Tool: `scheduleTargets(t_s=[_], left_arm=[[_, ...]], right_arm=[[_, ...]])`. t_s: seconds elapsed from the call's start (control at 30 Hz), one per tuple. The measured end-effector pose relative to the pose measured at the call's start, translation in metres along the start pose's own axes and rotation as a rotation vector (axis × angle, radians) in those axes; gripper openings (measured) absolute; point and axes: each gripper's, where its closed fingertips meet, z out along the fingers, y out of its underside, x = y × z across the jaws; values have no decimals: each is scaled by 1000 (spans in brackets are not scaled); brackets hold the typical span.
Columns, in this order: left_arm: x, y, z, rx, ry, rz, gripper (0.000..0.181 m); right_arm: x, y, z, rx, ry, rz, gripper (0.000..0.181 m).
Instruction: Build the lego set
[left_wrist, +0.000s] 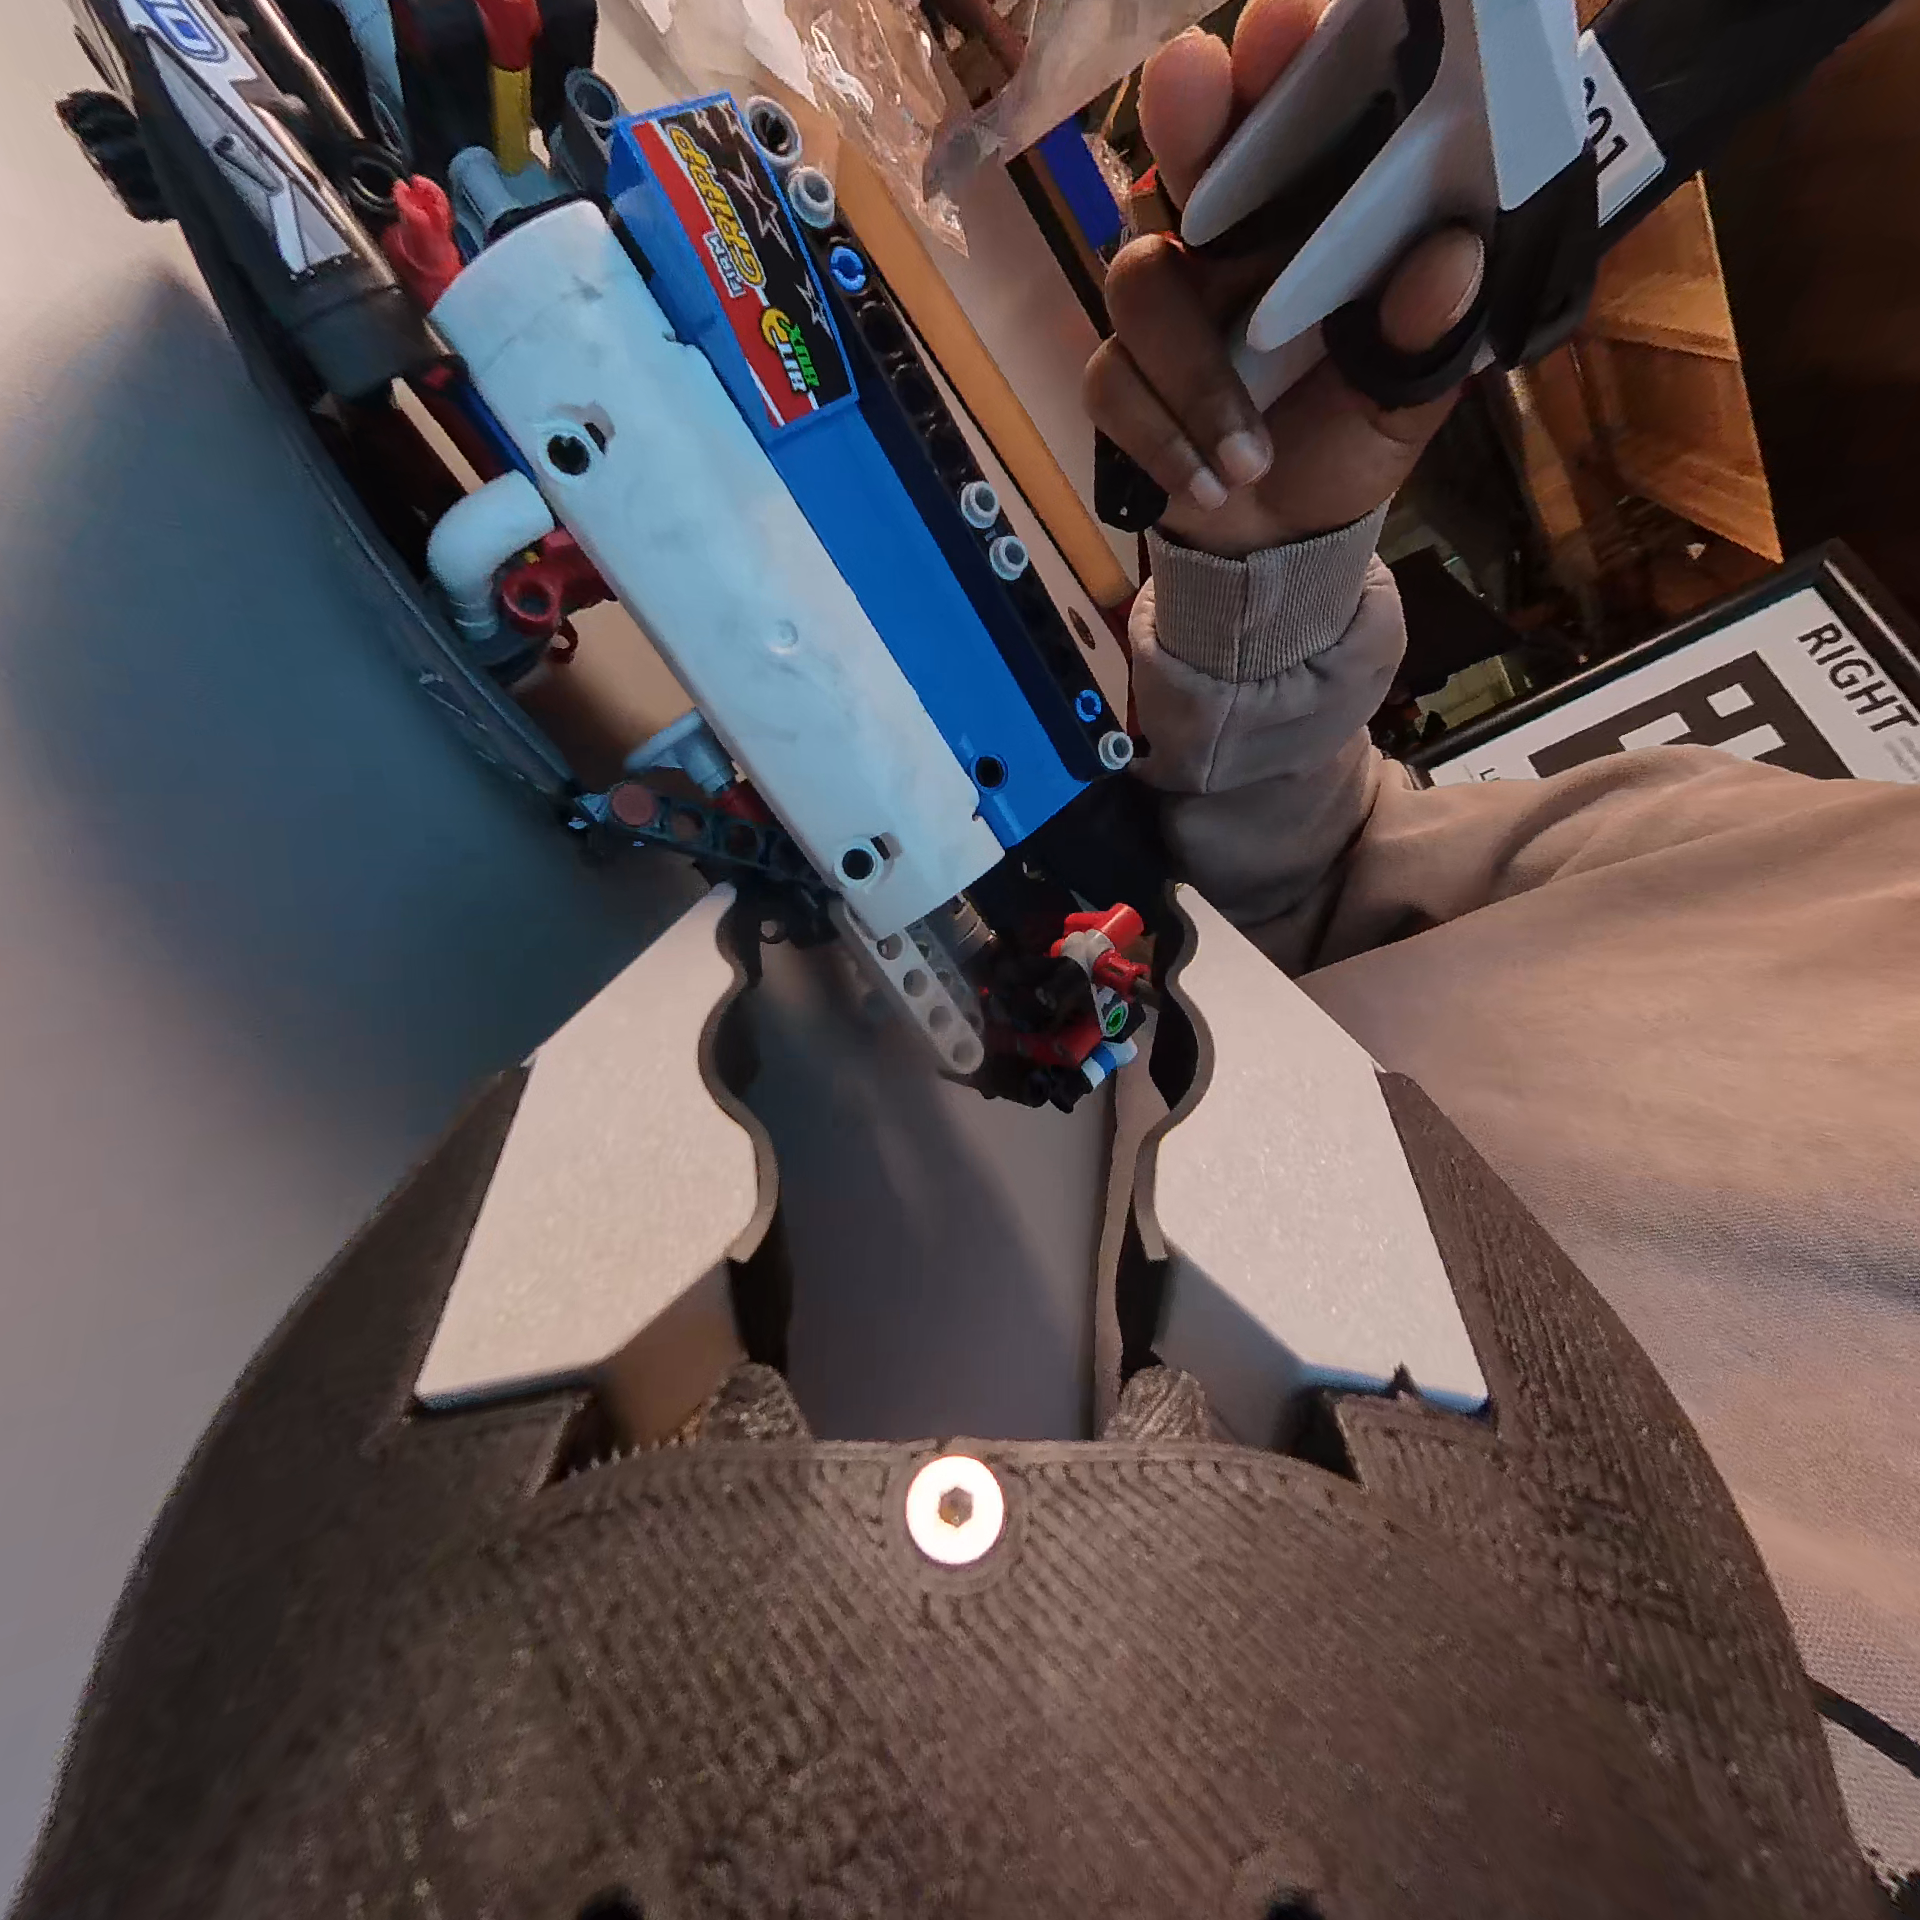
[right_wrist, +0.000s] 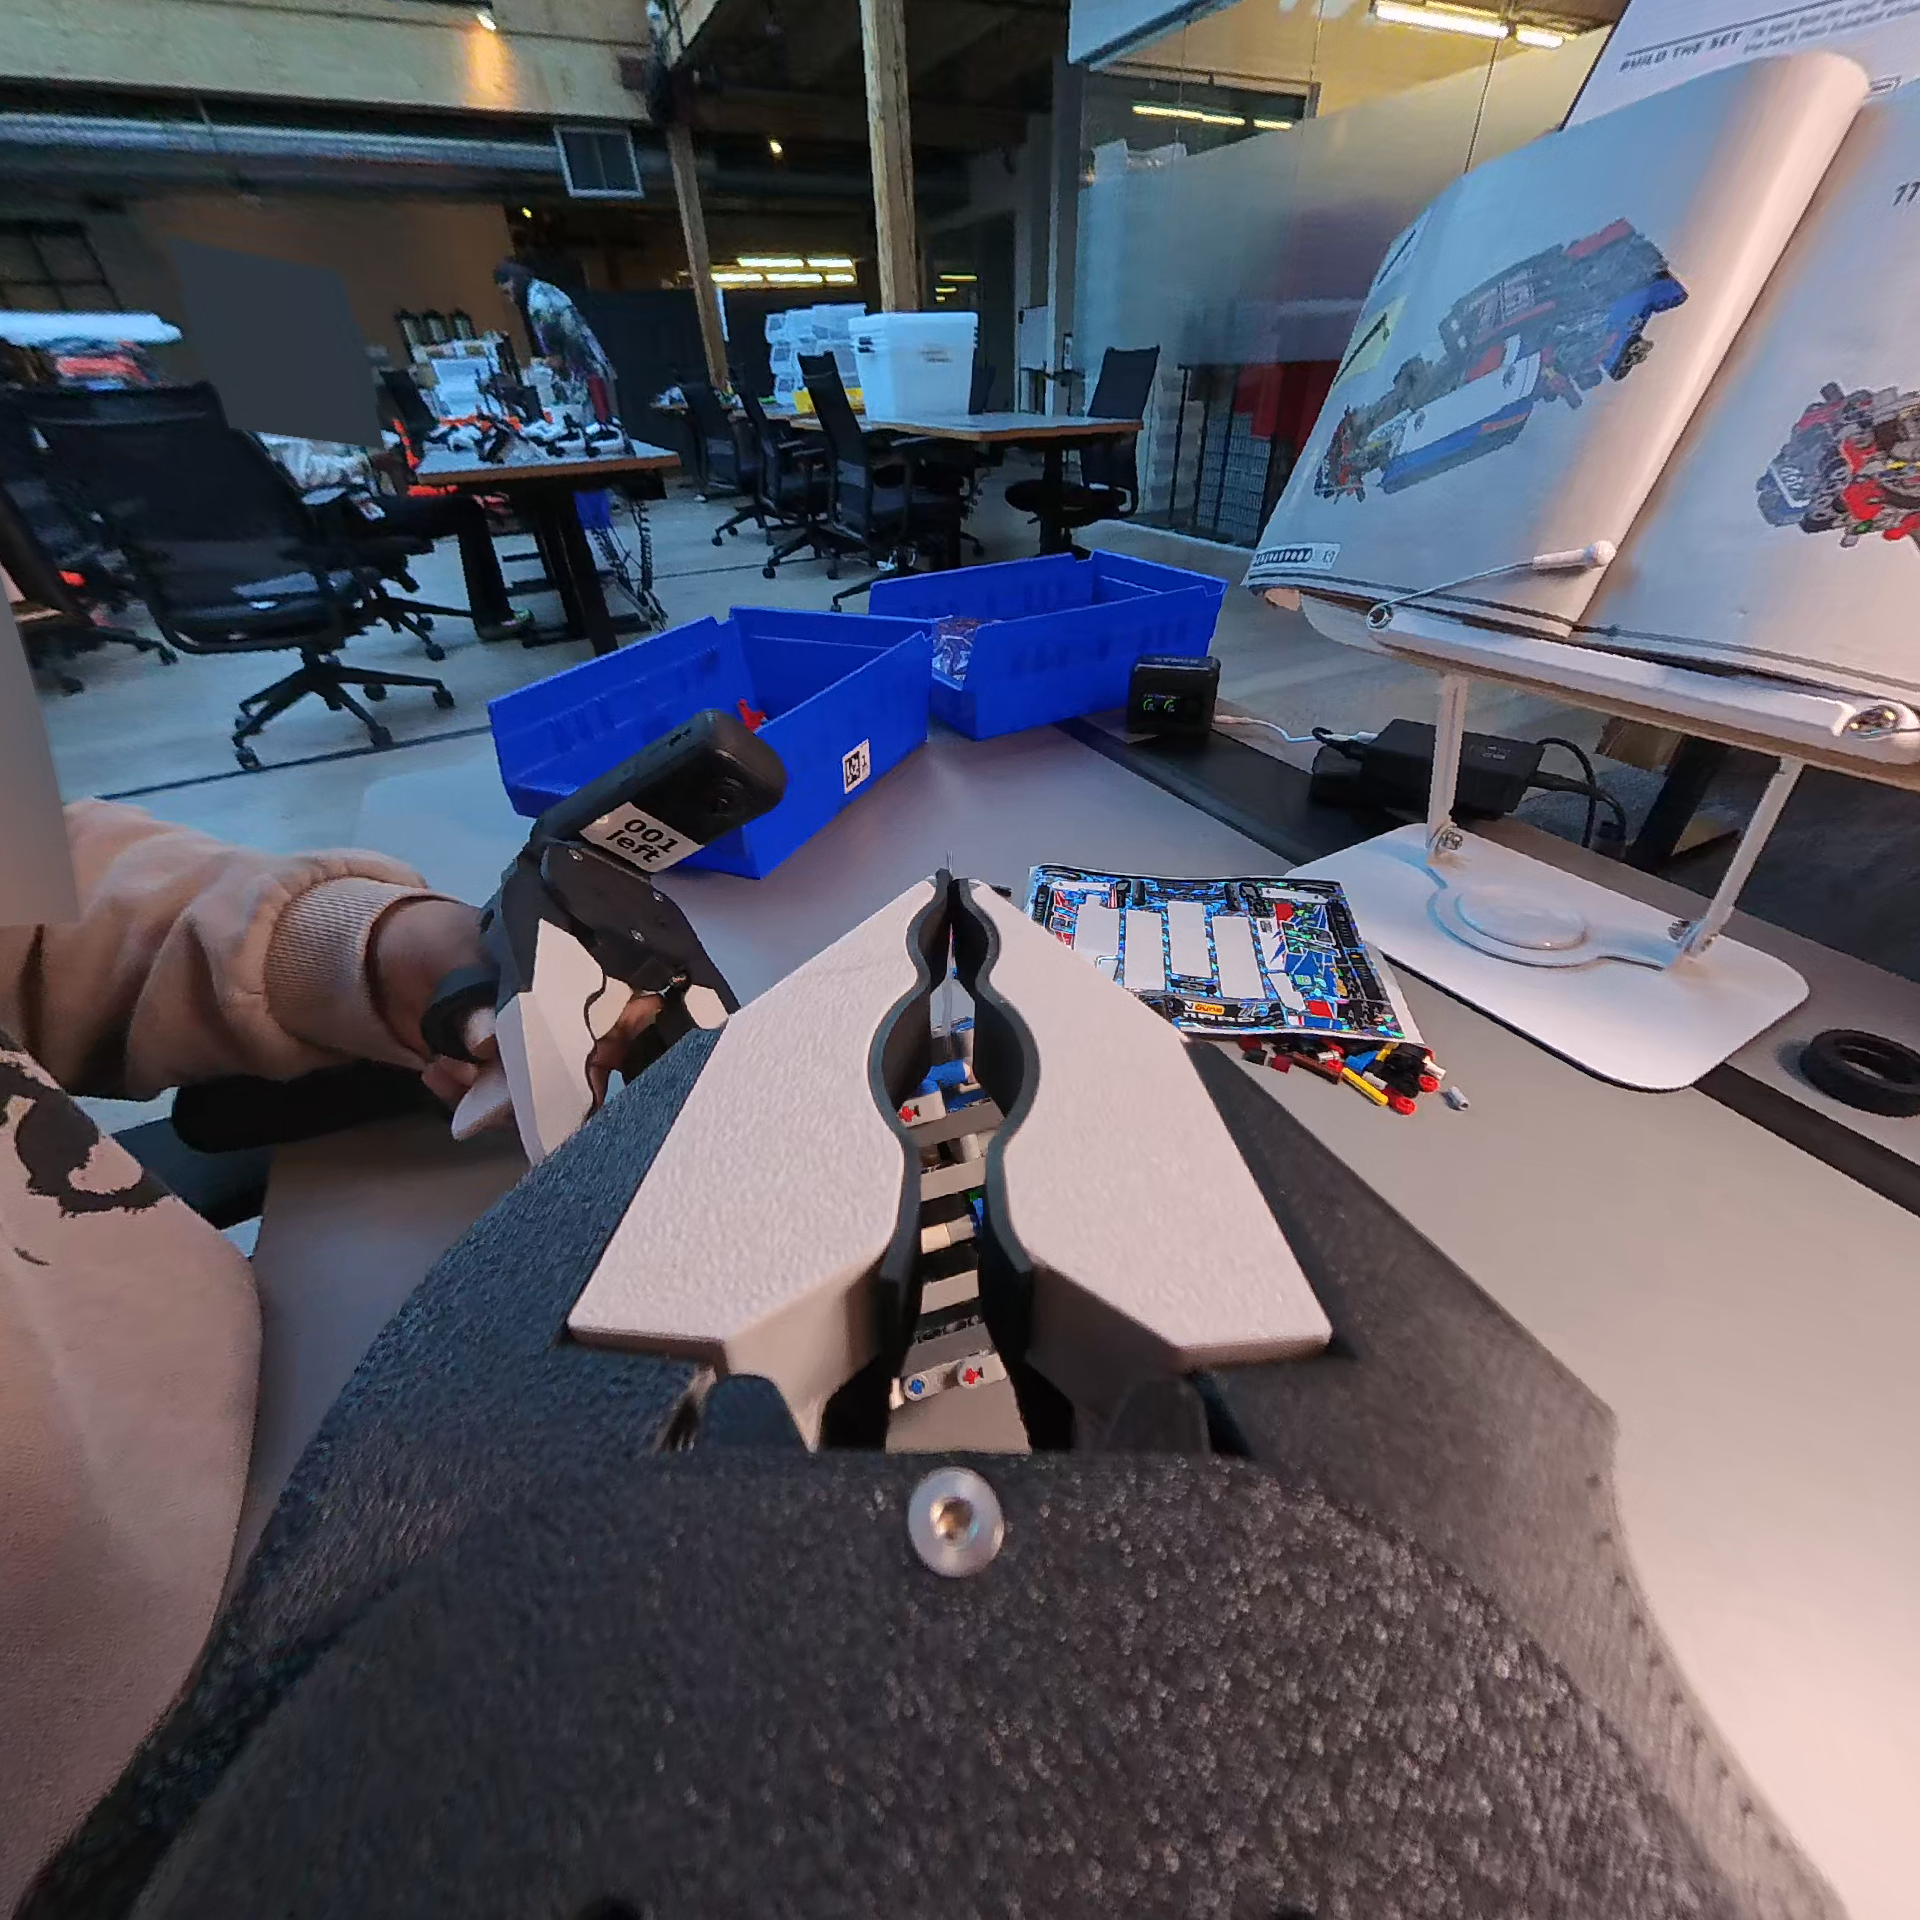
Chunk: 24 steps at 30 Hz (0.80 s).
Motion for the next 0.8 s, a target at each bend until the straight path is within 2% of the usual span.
scheduleTargets(t_s=[0.13,0.43,0.53,0.67,0.8], left_arm=[[4,-1,8,17,2,5,72],[20,-3,75,2,63,4,72],[33,-7,90,12,165,-63,78],[57,9,86,-68,292,-111,74],[53,12,56,-108,214,55,62]], right_arm=[[-1,1,7,-6,-10,-7,0],[3,-9,-3,21,4,-7,0],[8,-10,-9,27,7,21,0],[6,-14,-21,41,-4,37,0],[-9,-14,-36,35,-49,-1,0]])
